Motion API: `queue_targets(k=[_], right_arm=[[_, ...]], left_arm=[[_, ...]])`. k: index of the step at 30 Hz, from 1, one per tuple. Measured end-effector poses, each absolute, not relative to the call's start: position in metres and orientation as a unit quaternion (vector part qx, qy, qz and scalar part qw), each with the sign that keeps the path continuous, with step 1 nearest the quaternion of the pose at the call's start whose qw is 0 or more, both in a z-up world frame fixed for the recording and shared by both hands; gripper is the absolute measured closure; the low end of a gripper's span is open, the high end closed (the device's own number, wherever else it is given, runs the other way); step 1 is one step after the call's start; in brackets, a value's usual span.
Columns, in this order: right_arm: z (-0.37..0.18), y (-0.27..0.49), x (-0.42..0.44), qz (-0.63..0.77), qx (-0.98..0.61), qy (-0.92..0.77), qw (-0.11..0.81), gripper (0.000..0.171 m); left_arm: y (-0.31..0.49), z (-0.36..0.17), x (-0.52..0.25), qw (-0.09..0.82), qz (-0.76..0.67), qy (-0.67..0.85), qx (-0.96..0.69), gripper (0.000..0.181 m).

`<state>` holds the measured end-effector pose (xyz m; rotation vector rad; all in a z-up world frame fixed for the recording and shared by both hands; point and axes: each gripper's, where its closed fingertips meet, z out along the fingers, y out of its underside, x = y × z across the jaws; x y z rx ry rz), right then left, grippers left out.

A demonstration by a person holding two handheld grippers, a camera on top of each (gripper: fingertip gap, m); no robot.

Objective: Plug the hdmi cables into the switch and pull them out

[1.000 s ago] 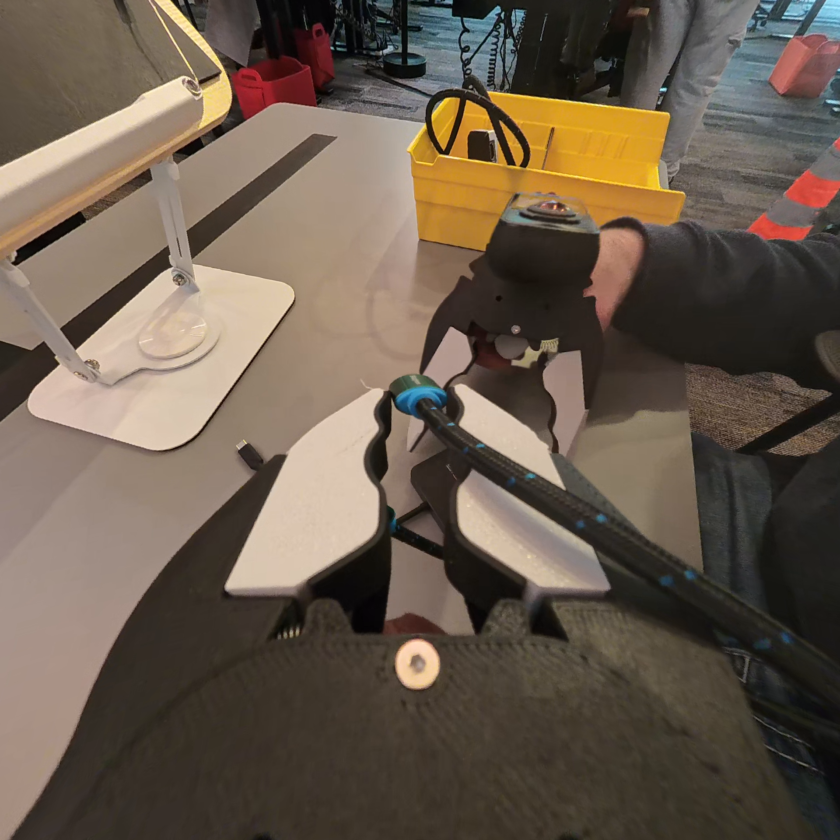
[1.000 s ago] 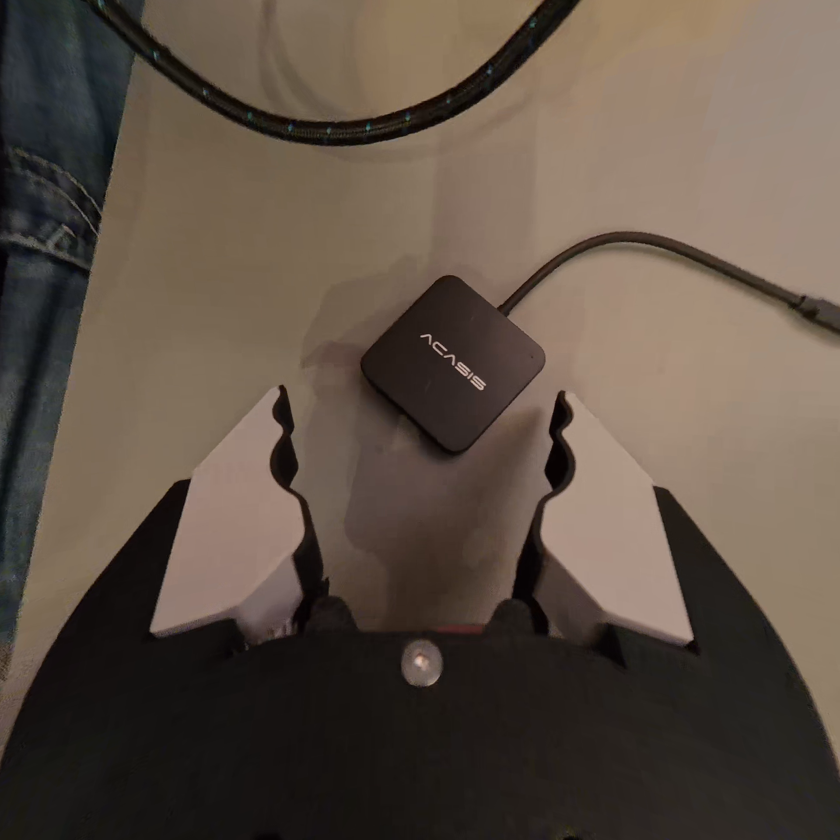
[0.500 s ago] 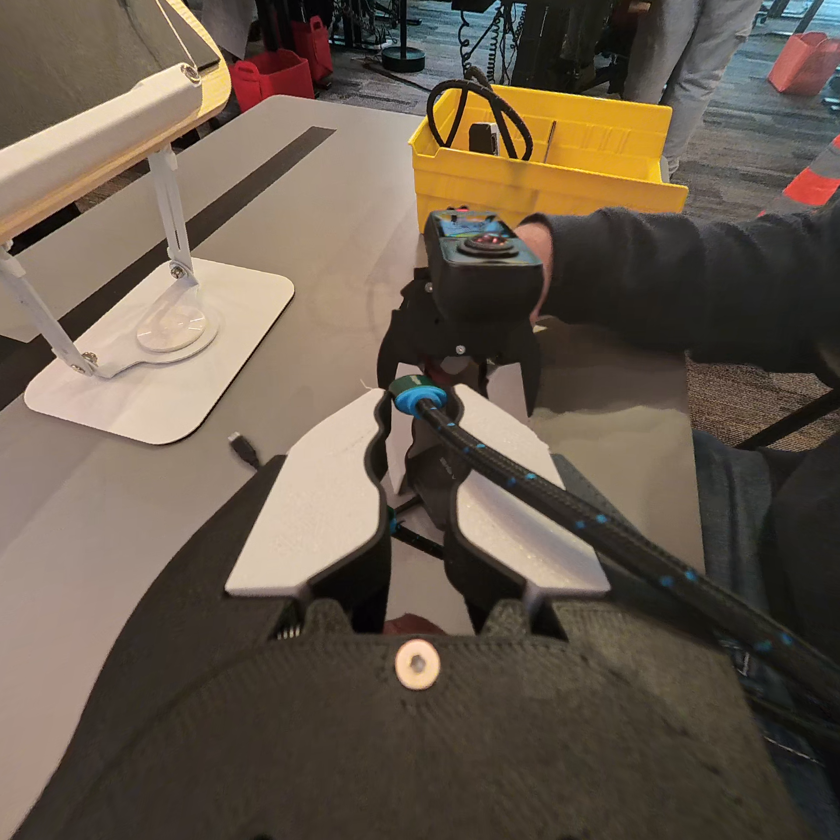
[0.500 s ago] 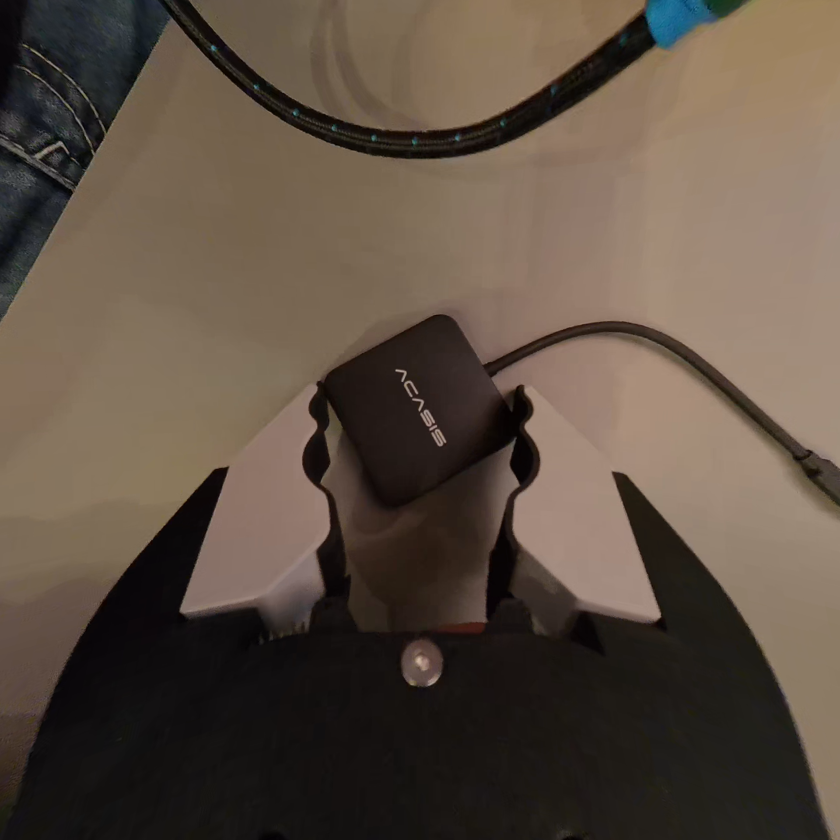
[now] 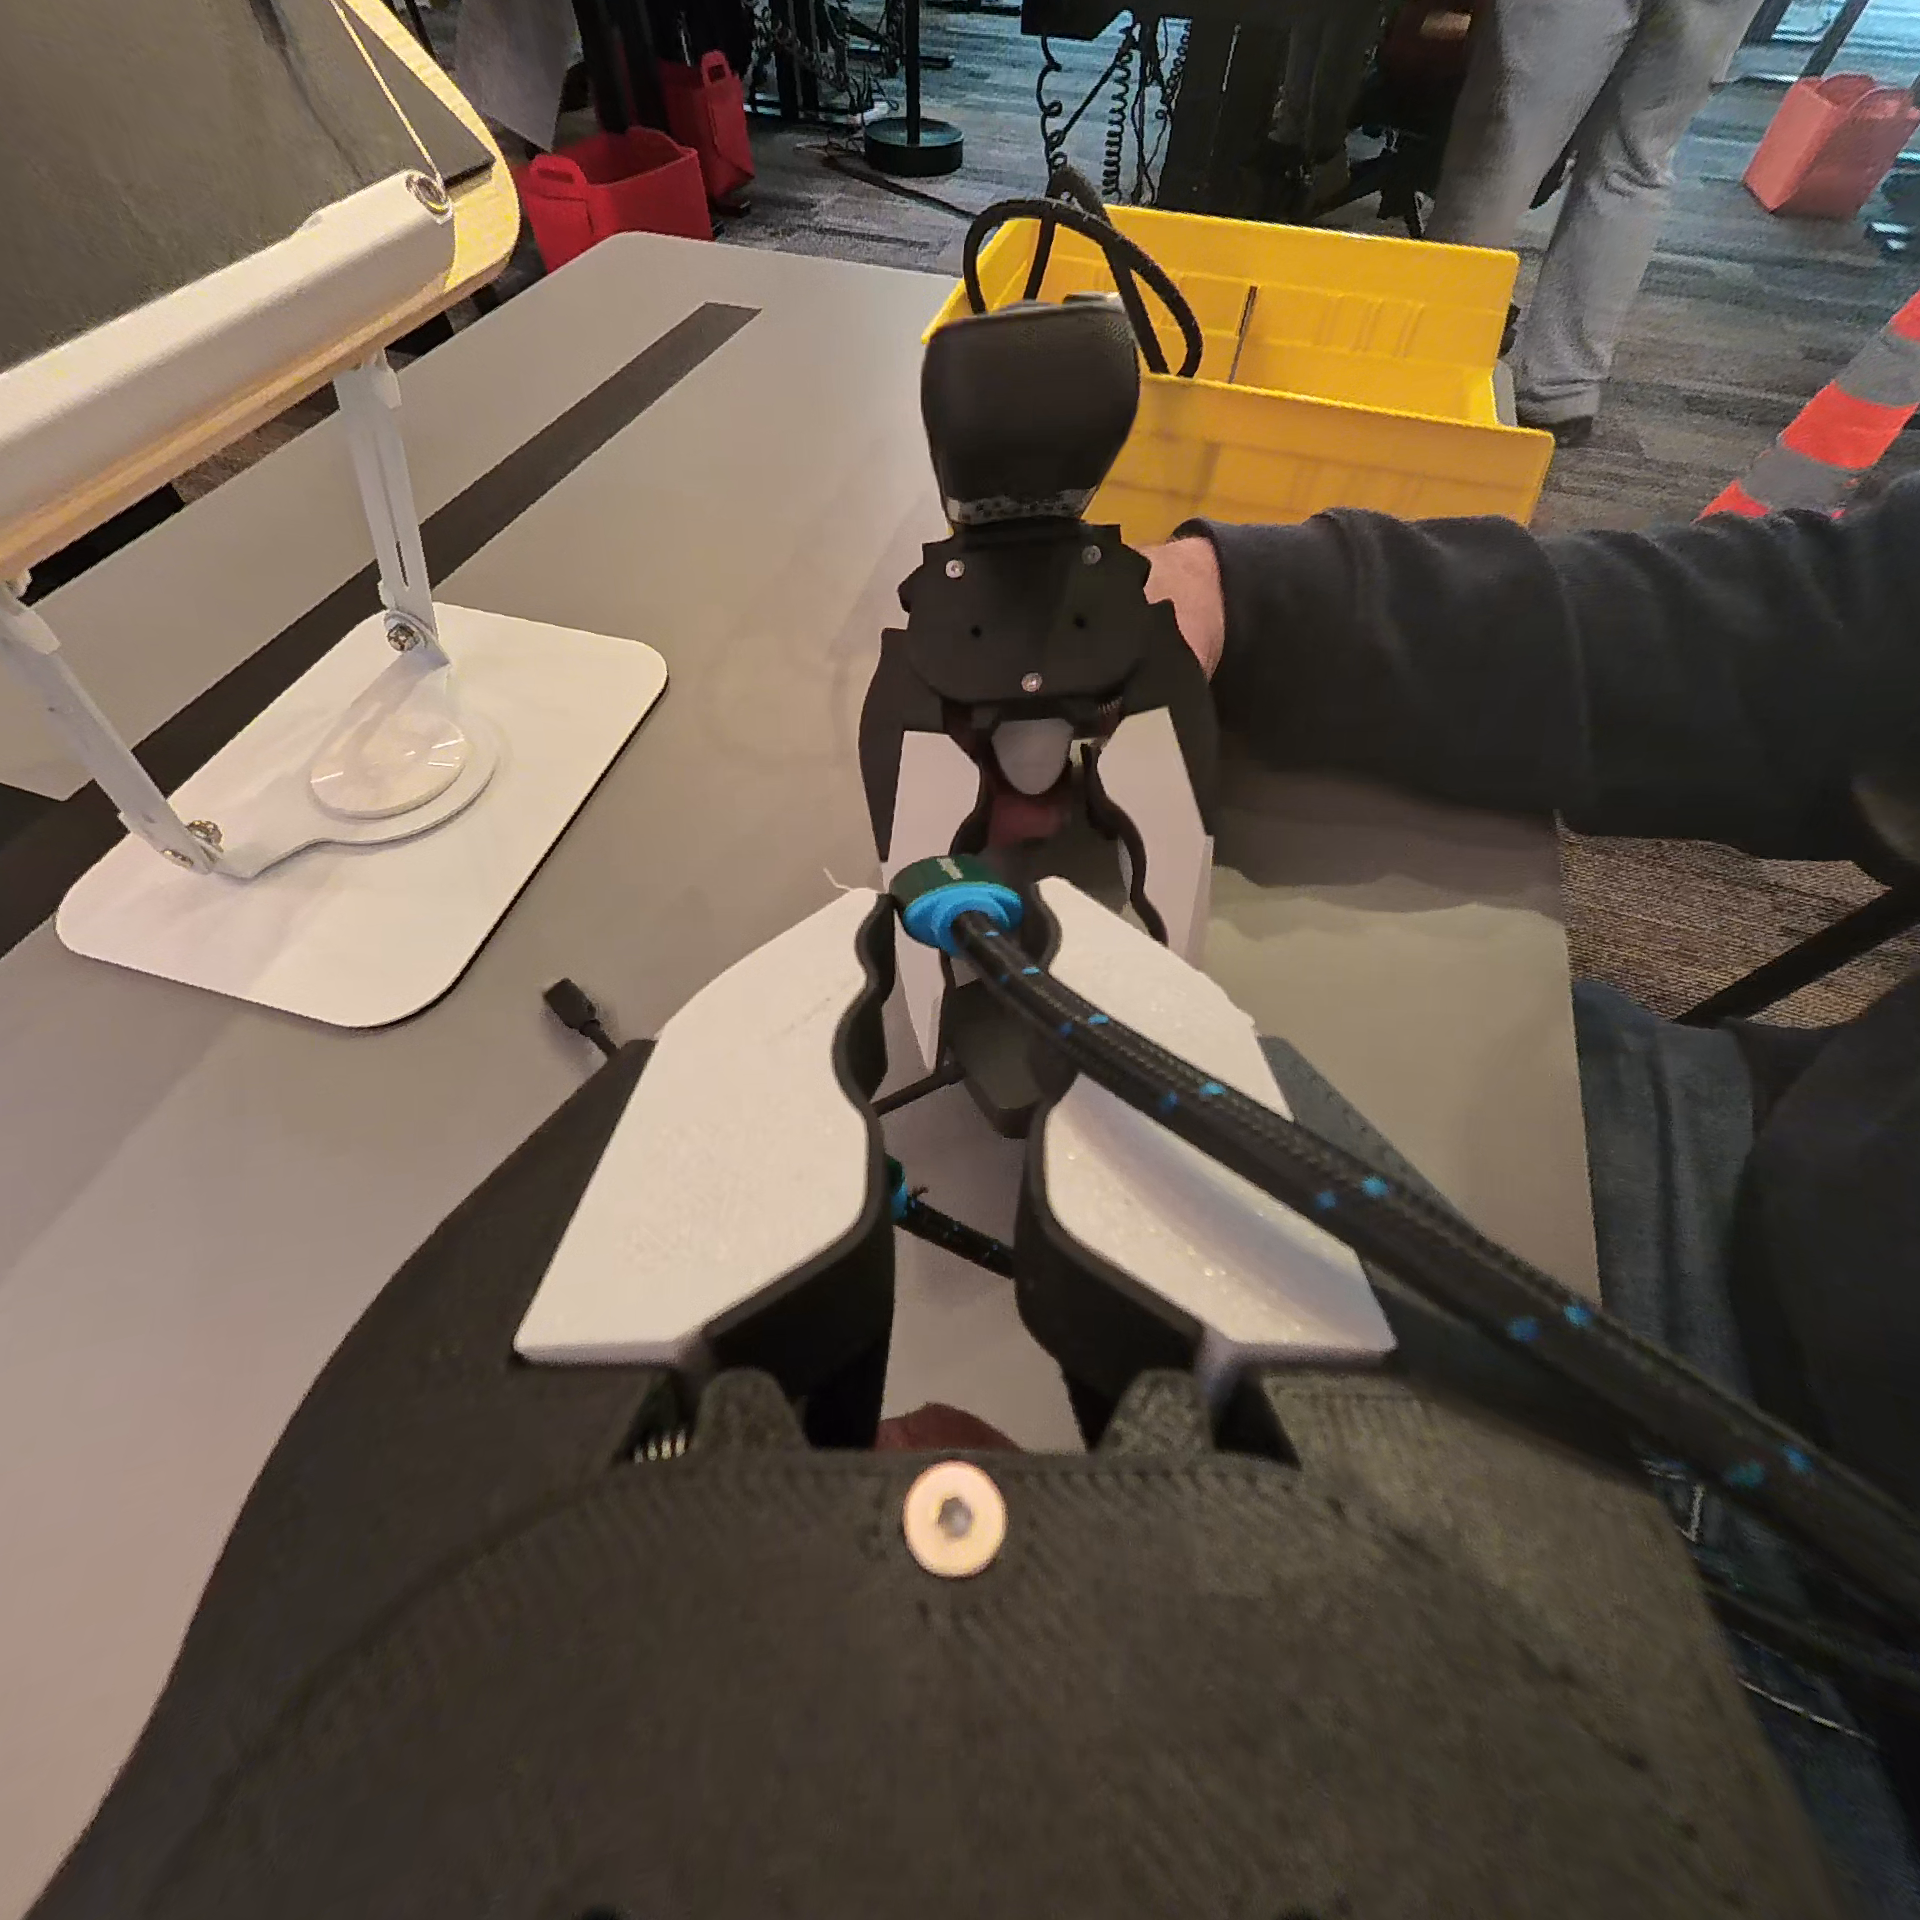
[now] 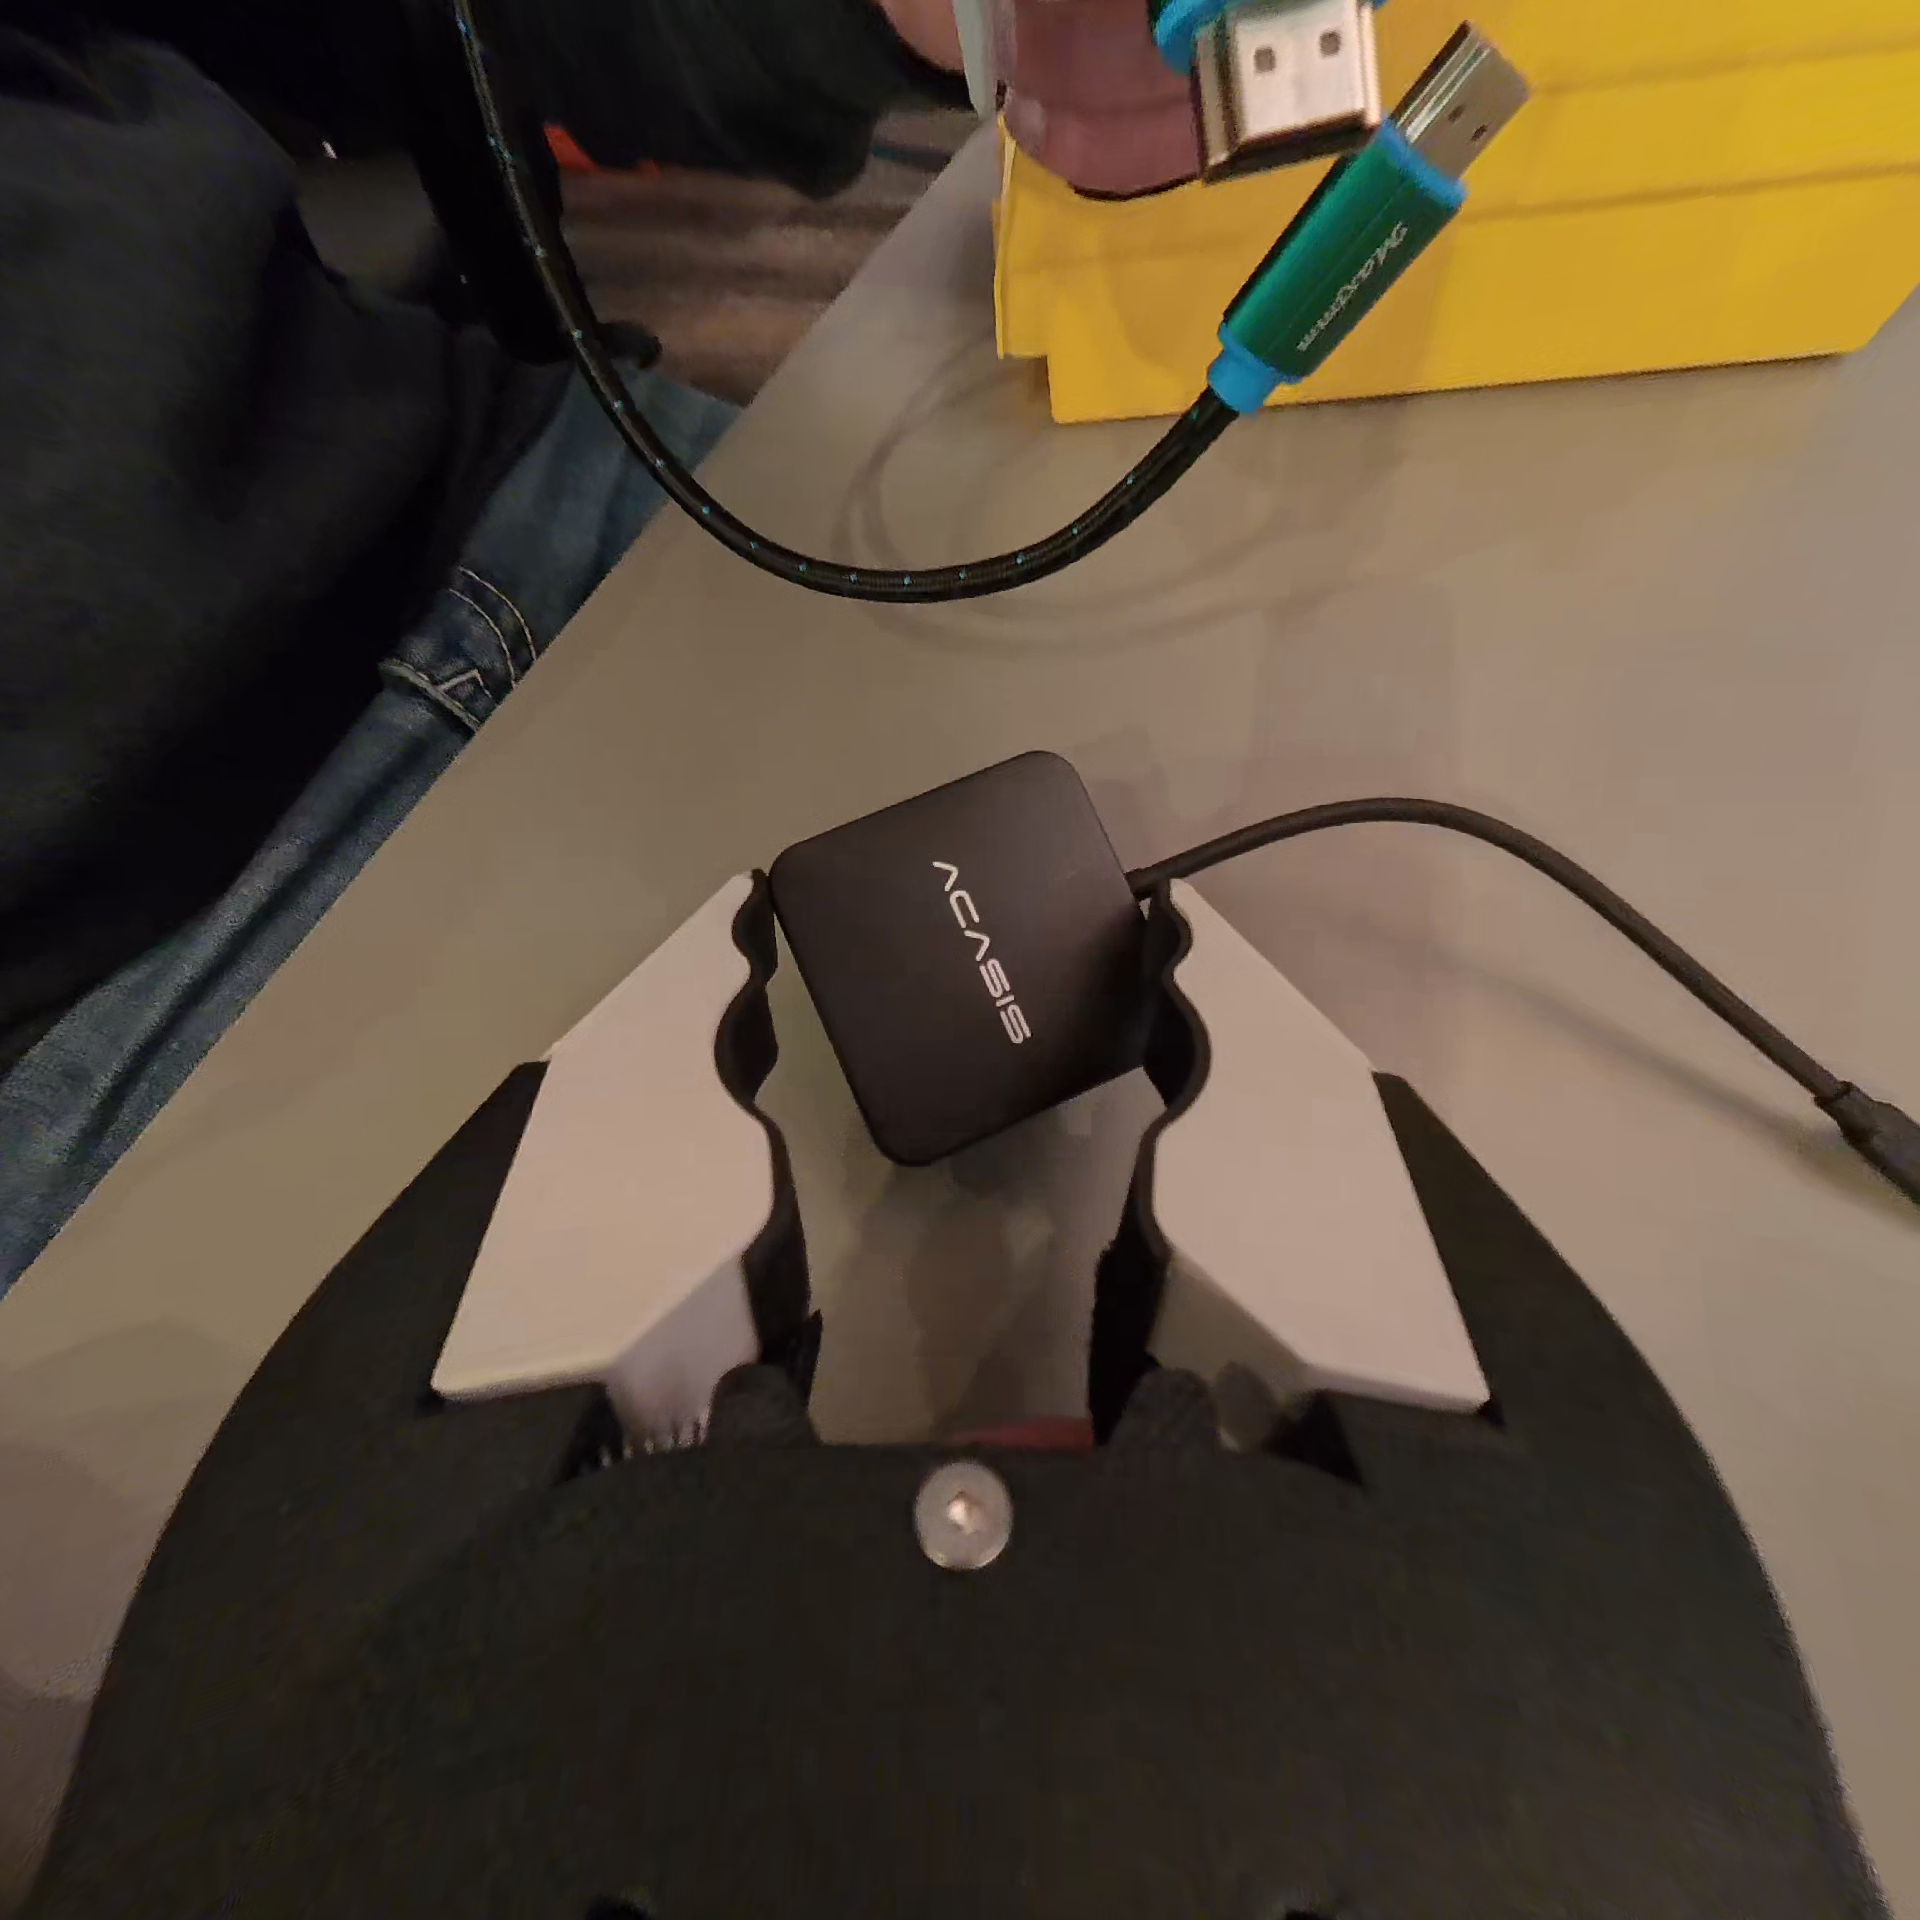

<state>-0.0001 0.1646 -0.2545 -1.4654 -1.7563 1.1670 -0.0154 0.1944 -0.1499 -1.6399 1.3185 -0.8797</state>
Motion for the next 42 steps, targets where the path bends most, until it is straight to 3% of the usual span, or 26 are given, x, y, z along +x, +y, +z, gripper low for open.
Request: queue_targets(k=[12, 18, 23, 26, 30, 33, 37, 42], right_arm=[[-0.232, 0.168, 0.003, 0.49, -0.544, -0.612, 0.299, 0.102], [-0.28, 0.189, 0.011, 0.367, -0.642, -0.625, 0.25, 0.101], [-0.27, 0.192, 0.005, 0.398, -0.672, -0.58, 0.232, 0.104], [-0.27, 0.197, 0.016, 0.373, -0.659, -0.6, 0.257, 0.084], [-0.28, 0.193, 0.027, 0.336, -0.645, -0.637, 0.255, 0.076], [-0.296, 0.187, 0.025, 0.311, -0.641, -0.661, 0.234, 0.078], [-0.296, 0.192, 0.019, 0.3, -0.647, -0.657, 0.243, 0.104], [-0.292, 0.193, 0.017, 0.328, -0.675, -0.622, 0.225, 0.104]], left_arm=[[0.193, -0.151, -0.014, 0.415, -0.35, 0.528, -0.653, 0.159], [0.194, -0.153, -0.015, 0.414, -0.349, 0.527, -0.655, 0.159], [0.194, -0.154, -0.014, 0.411, -0.349, 0.527, -0.657, 0.159], [0.194, -0.154, -0.014, 0.412, -0.35, 0.526, -0.657, 0.159], [0.194, -0.156, -0.013, 0.409, -0.351, 0.526, -0.658, 0.159], [0.193, -0.158, -0.012, 0.406, -0.352, 0.527, -0.658, 0.159], [0.191, -0.158, -0.01, 0.405, -0.351, 0.53, -0.657, 0.159], [0.192, -0.158, -0.01, 0.407, -0.351, 0.529, -0.657, 0.159]])
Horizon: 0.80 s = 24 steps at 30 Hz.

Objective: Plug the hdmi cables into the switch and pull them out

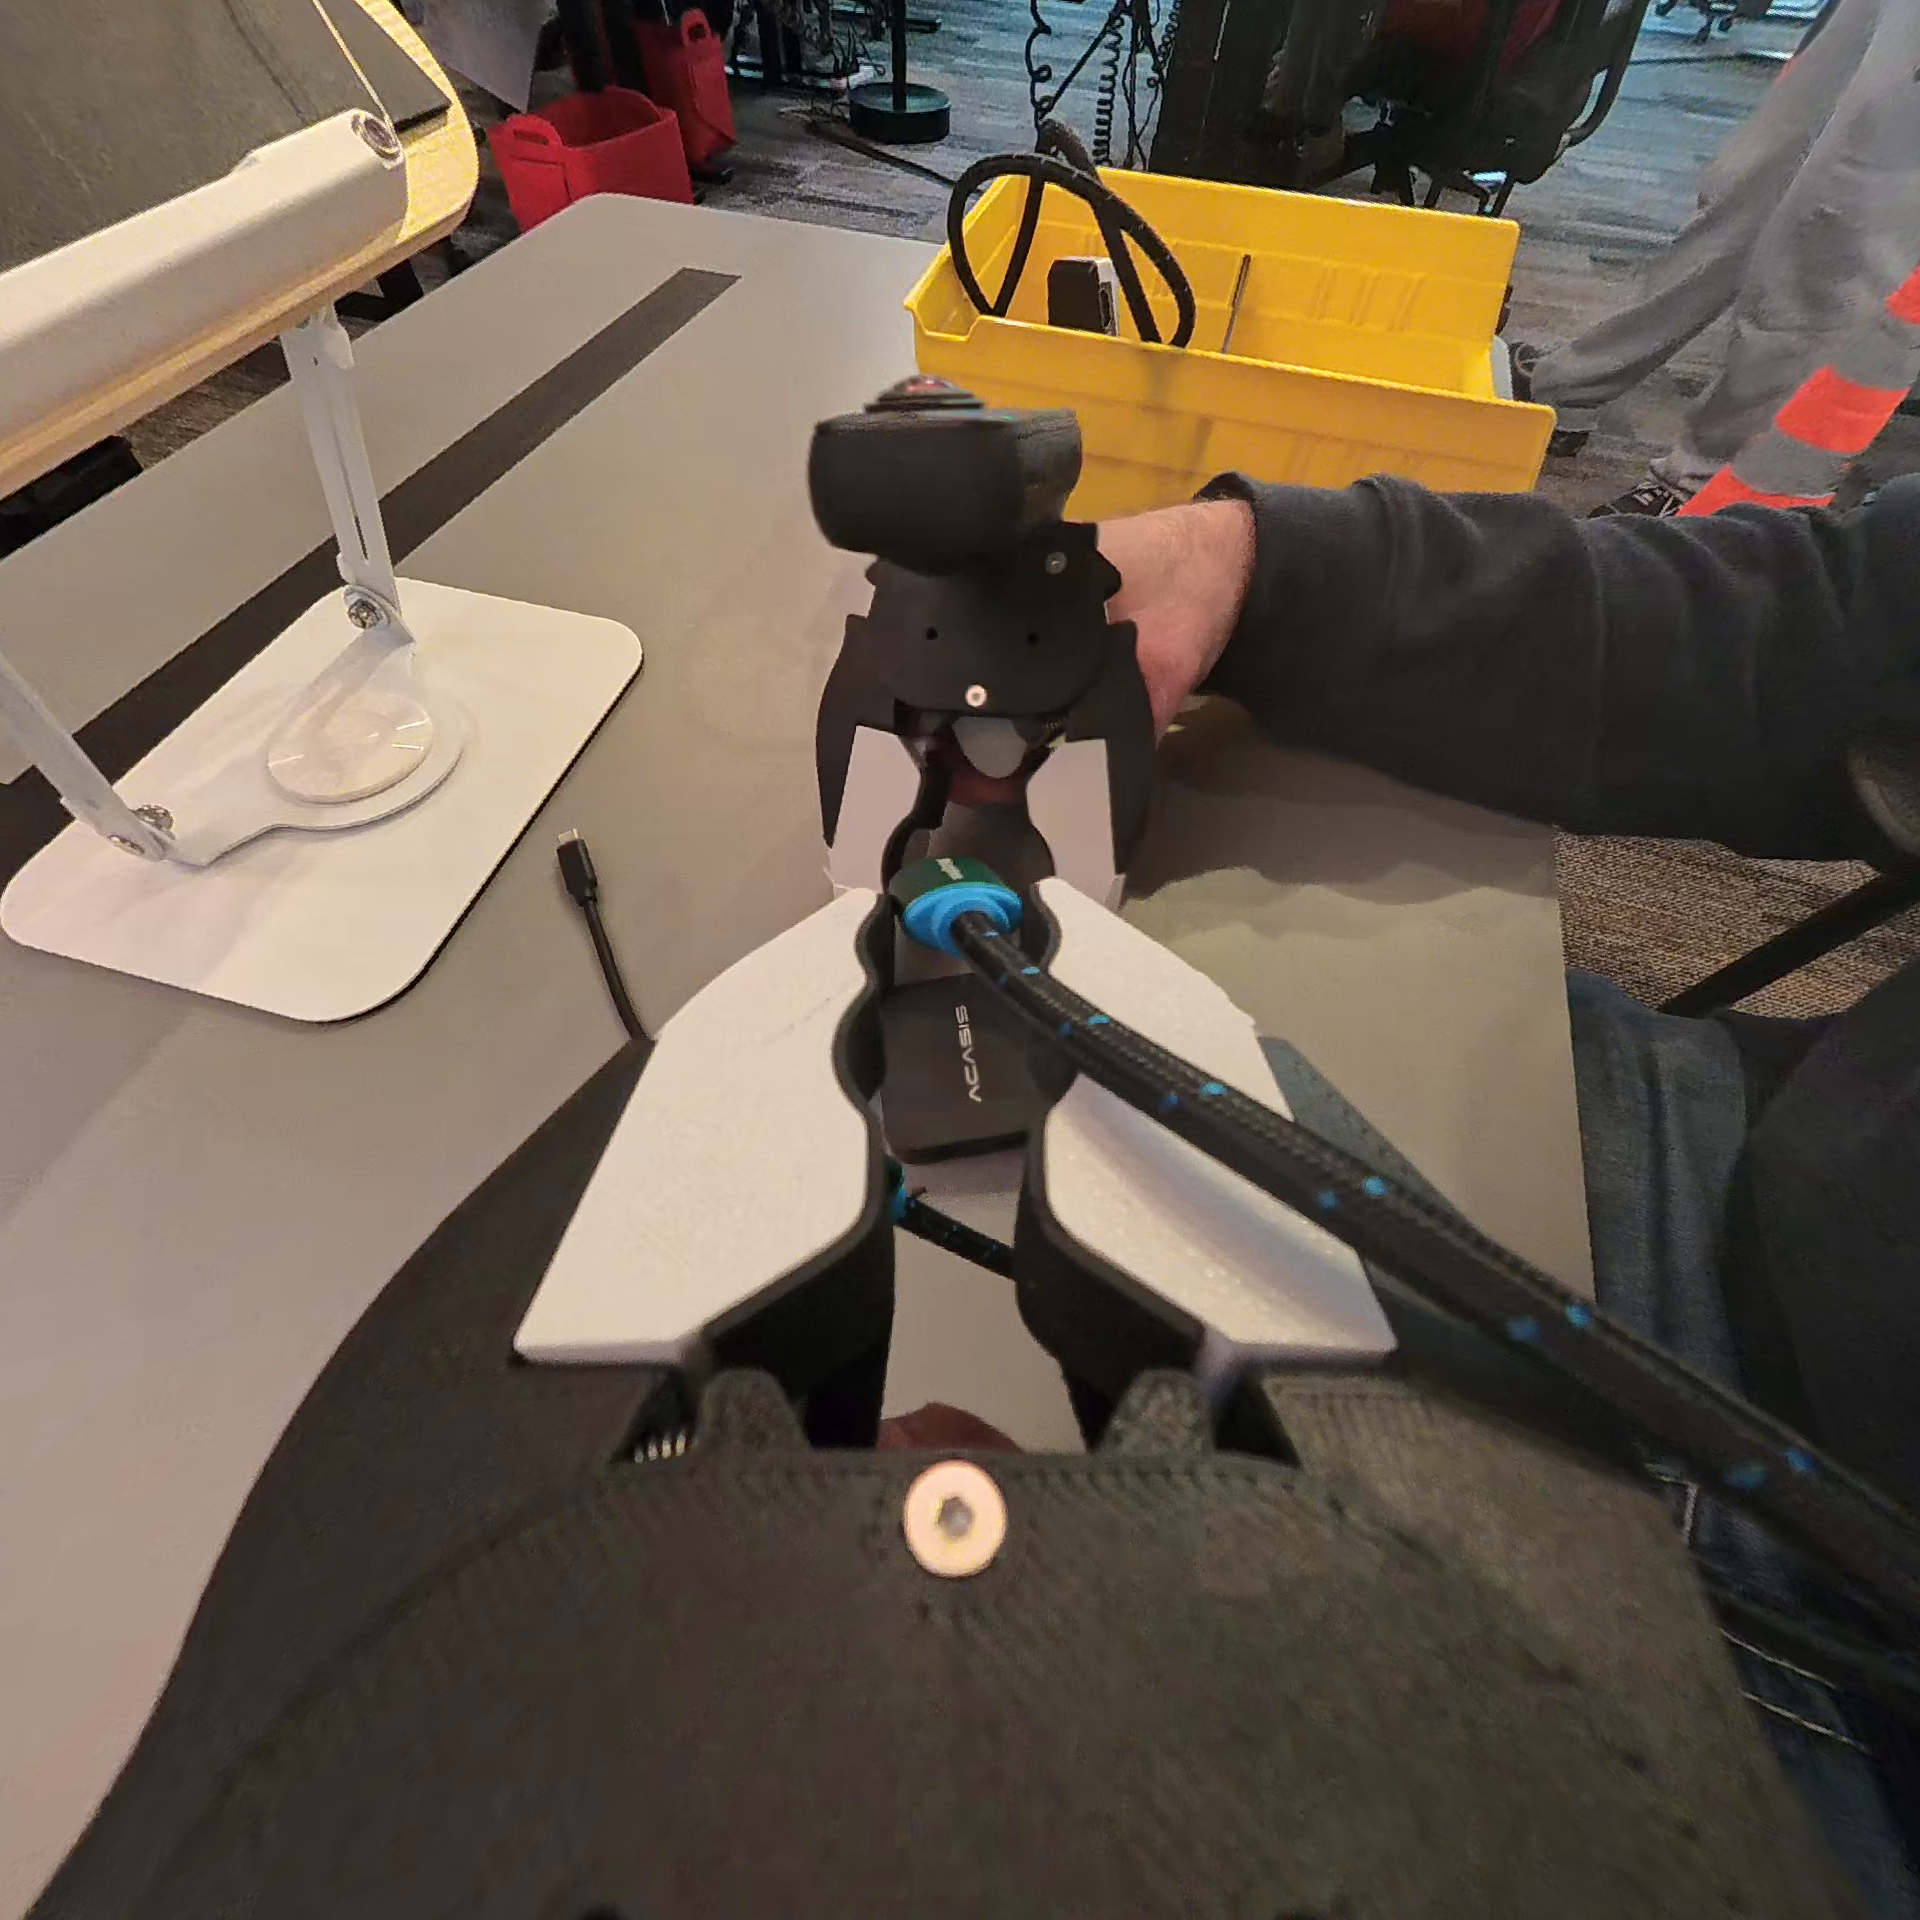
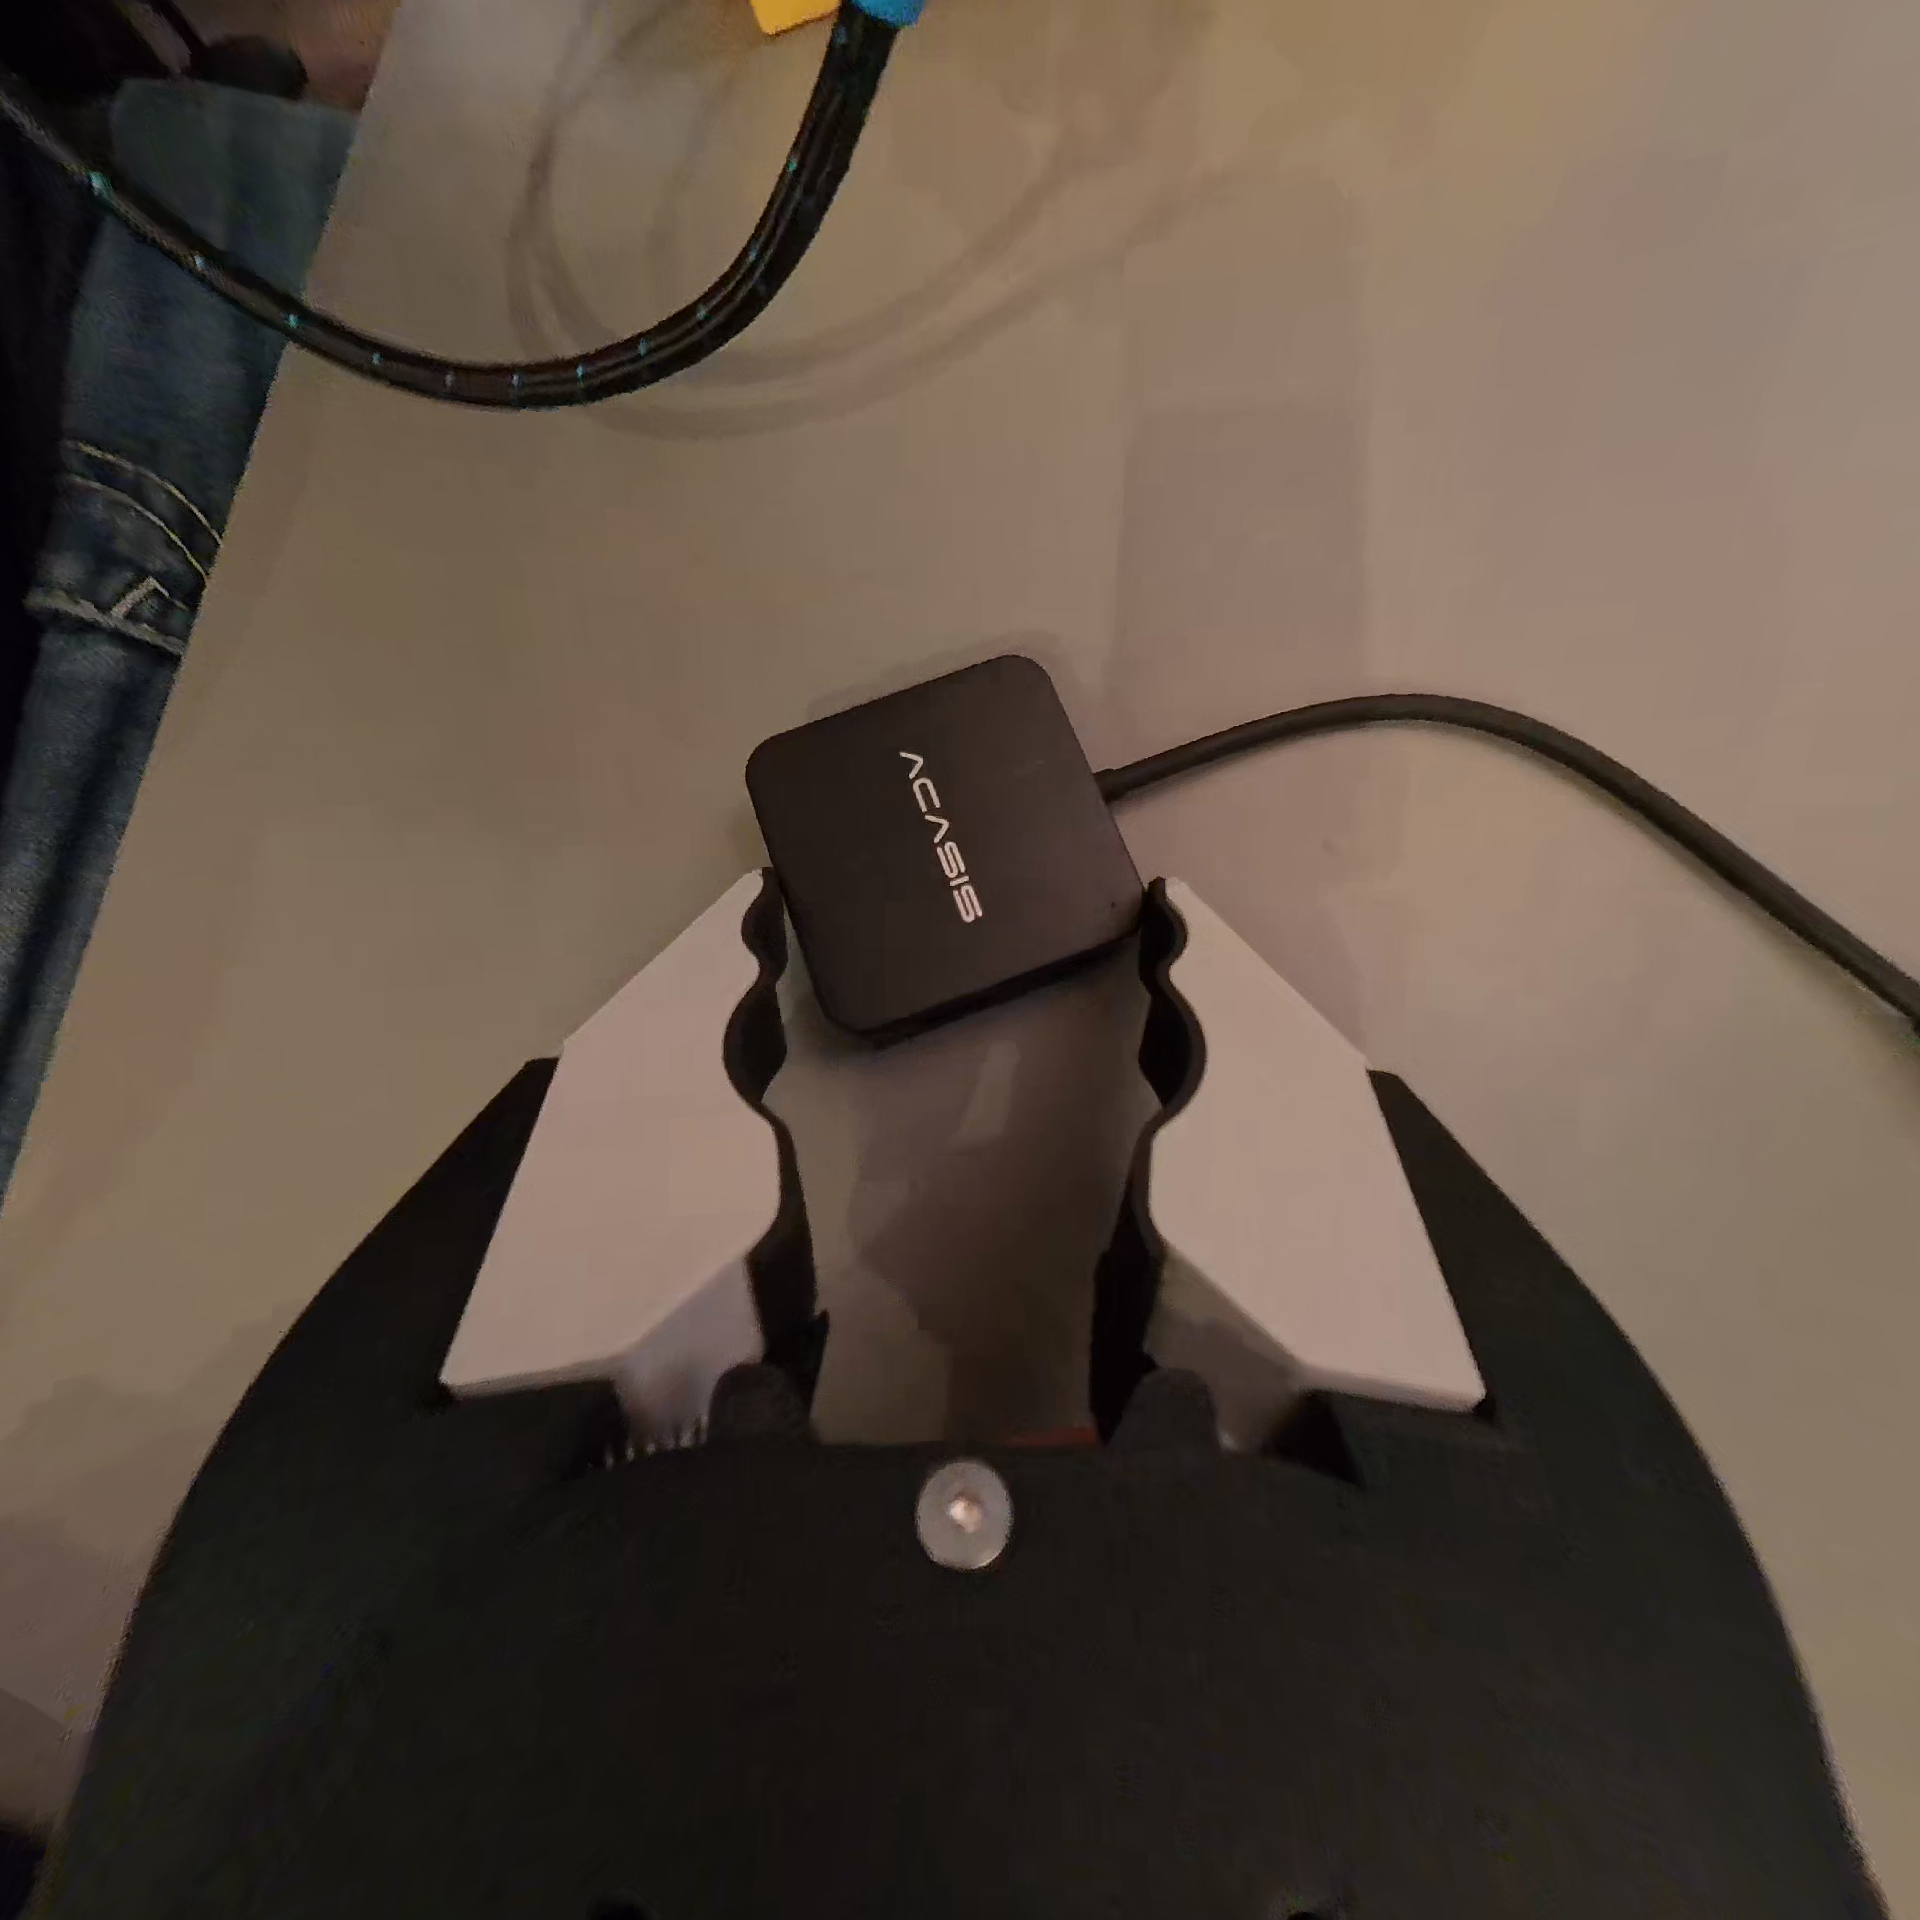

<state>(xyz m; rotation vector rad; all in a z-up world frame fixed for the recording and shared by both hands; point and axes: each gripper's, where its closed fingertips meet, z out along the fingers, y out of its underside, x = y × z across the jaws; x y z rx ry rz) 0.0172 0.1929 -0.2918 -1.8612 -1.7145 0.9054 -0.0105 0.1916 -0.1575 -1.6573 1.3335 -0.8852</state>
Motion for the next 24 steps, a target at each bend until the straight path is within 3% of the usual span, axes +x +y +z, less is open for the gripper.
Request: queue_targets(k=[9, 11, 12, 22, 24], right_arm=[[-0.294, 0.239, 0.028, 0.25, -0.772, -0.523, 0.259, 0.103], [-0.292, 0.228, 0.024, 0.273, -0.767, -0.529, 0.24, 0.081], [-0.291, 0.223, 0.025, 0.278, -0.763, -0.535, 0.233, 0.079], [-0.29, 0.188, 0.041, 0.291, -0.731, -0.591, 0.179, 0.079], [-0.289, 0.176, 0.042, 0.305, -0.722, -0.6, 0.157, 0.092]], left_arm=[[0.194, -0.158, -0.012, 0.408, -0.348, 0.526, -0.66, 0.159], [0.194, -0.158, -0.012, 0.408, -0.347, 0.526, -0.661, 0.159], [0.194, -0.158, -0.012, 0.408, -0.346, 0.527, -0.661, 0.159], [0.194, -0.161, -0.011, 0.405, -0.345, 0.527, -0.662, 0.159], [0.195, -0.161, -0.011, 0.405, -0.345, 0.527, -0.663, 0.159]])
